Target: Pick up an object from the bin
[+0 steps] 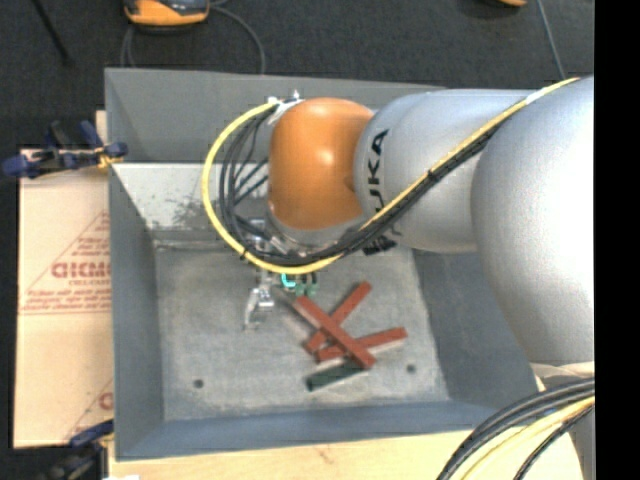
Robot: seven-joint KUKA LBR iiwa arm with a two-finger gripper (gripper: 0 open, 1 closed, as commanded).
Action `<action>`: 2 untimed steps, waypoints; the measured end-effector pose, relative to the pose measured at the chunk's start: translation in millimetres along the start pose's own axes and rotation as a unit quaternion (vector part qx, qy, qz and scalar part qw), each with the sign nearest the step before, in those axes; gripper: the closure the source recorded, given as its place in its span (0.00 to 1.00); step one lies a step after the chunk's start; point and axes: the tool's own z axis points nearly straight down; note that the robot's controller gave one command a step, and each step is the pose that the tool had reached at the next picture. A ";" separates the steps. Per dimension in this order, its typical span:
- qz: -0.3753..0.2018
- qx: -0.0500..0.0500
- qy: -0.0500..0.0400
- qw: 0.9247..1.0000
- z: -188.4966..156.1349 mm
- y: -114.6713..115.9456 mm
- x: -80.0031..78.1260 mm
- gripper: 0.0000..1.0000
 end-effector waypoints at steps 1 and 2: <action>0.001 -0.001 -0.004 1.000 -4.0 -0.4 -2.0 0.00; -0.034 -0.001 -0.005 0.999 5.2 -38.5 -17.6 0.00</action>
Offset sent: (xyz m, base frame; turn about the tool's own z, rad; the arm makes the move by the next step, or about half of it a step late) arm 0.0351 -0.0896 -0.0184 -0.1382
